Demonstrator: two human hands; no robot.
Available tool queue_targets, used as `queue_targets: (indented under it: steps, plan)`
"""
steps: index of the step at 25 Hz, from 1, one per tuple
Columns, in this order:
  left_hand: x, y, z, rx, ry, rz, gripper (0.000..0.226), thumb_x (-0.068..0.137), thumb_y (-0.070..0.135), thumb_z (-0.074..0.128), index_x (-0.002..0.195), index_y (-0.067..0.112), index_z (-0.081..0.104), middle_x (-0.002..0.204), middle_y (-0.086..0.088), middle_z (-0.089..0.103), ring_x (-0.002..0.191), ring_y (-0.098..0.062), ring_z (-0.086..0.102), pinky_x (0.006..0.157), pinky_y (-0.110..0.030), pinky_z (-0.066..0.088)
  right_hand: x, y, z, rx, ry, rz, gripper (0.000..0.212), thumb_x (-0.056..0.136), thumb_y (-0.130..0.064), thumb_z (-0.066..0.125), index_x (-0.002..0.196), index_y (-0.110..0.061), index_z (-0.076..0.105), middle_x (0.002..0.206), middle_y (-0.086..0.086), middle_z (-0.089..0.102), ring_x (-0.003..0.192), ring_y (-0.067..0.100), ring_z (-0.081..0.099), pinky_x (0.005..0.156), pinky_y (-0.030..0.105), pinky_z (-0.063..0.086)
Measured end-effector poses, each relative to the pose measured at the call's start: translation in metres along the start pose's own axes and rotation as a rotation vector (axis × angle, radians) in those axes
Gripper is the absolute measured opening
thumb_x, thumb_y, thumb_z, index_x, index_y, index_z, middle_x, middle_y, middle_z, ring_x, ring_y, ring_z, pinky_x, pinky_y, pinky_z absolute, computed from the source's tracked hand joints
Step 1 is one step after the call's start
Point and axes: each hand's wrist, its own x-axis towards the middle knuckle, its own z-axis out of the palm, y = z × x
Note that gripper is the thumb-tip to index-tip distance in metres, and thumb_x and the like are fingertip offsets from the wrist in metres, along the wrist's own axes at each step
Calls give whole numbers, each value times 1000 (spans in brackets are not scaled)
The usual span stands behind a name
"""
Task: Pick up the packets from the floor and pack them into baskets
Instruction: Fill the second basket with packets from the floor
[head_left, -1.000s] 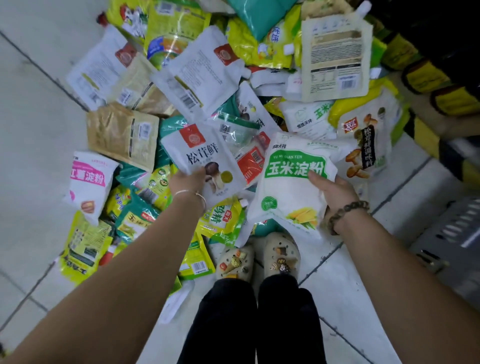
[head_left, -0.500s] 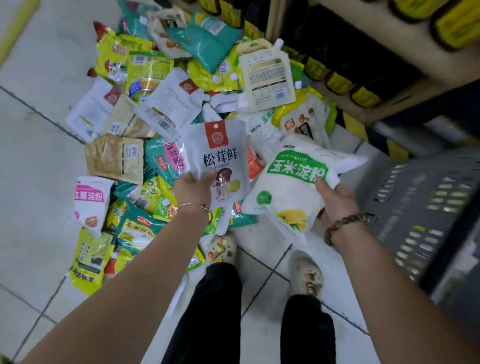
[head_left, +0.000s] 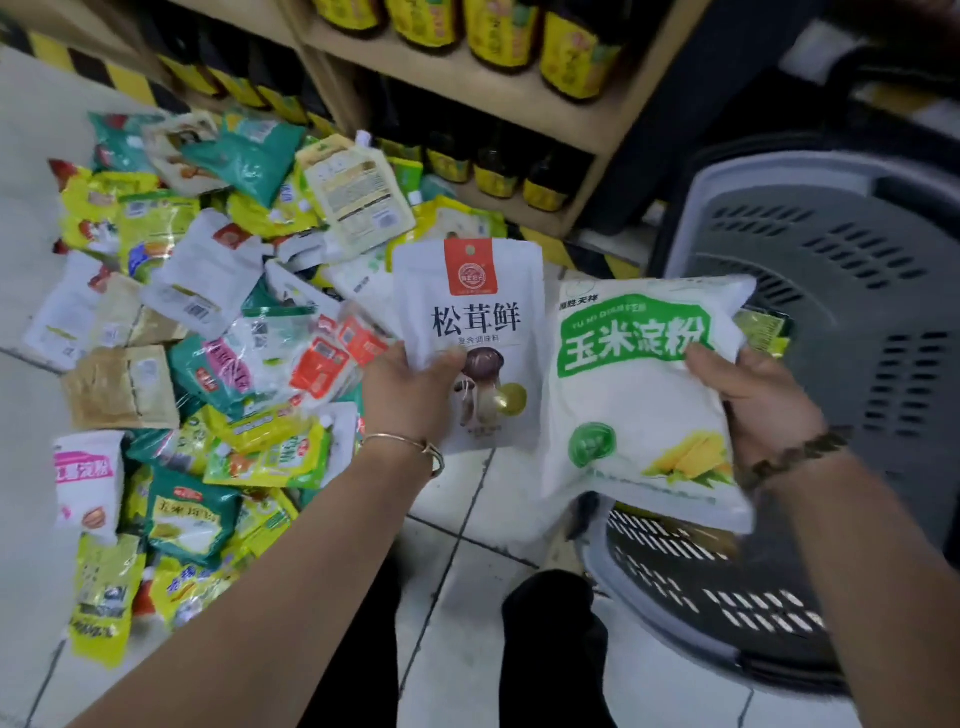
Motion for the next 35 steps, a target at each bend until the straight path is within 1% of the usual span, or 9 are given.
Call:
queue_targets:
  steps: [2, 6, 11, 13, 17, 22, 25, 30, 35]
  plan:
    - [-19, 9, 34, 70, -43, 67, 16, 64, 26, 64, 75, 15, 67, 73, 1, 65, 68, -16, 61, 66, -30, 51, -11, -21, -43, -28, -11, -44, 14, 70, -24, 71, 80, -18, 78, 87, 4, 74, 75, 18, 72, 61, 29, 57]
    - [-55, 27, 95, 260, -92, 307, 25, 84, 4, 61, 109, 4, 60, 88, 2, 60, 75, -17, 56, 58, -11, 41, -24, -46, -123, -200, 116, -96, 58, 26, -51, 90, 73, -18, 78, 78, 1, 74, 65, 15, 70, 57, 26, 56]
    - [-91, 24, 166, 471, -240, 535, 36, 90, 8, 55, 125, 12, 50, 110, -8, 66, 98, -28, 61, 76, -31, 46, -11, -37, -183, -379, 492, -73, 27, 73, -29, 78, 56, -11, 66, 53, -12, 64, 53, 0, 61, 61, 15, 49]
    - [-89, 15, 196, 635, -263, 526, 38, 92, 12, 51, 129, 16, 47, 115, -10, 65, 101, -32, 60, 75, -33, 44, 10, -23, -193, -578, 603, -24, 26, 90, -17, 61, 65, -9, 58, 62, -4, 62, 72, 13, 60, 53, 7, 41]
    - [-52, -27, 254, 721, -227, 284, 40, 88, 10, 51, 127, 16, 48, 109, -11, 65, 97, -33, 59, 67, -28, 38, 64, 18, -210, -866, 580, 101, 48, 95, -24, 53, 132, 6, 45, 139, 21, 45, 128, 31, 42, 96, 27, 32]
    - [18, -78, 314, 507, -107, -98, 39, 91, 3, 49, 129, 4, 50, 127, -14, 56, 118, -29, 53, 89, -26, 40, 124, 50, -223, -818, 439, 36, 50, 96, -15, 52, 141, -1, 35, 145, 18, 38, 133, 29, 36, 96, 25, 29]
    - [58, -101, 334, 471, 27, -40, 29, 83, 2, 51, 107, 8, 66, 108, -10, 67, 101, -26, 62, 79, -26, 47, 153, 69, -236, -684, 427, -46, 47, 94, -4, 52, 139, -3, 38, 139, 16, 44, 126, 25, 43, 83, 17, 30]
    - [79, -132, 360, 344, -58, -103, 27, 86, 2, 56, 112, 6, 62, 110, -8, 67, 96, -21, 63, 67, -18, 48, 172, 100, -254, -861, 761, 73, 54, 92, -5, 50, 143, -14, 32, 143, 14, 41, 130, 29, 41, 101, 35, 35]
    - [63, -153, 349, 932, -127, 371, 67, 82, 18, 62, 142, 18, 32, 148, -10, 30, 135, -27, 28, 110, -36, 27, 152, 117, -231, -1291, 566, -188, 73, 89, -12, 55, 150, -19, 15, 158, 10, 2, 145, 29, 4, 116, 37, 11]
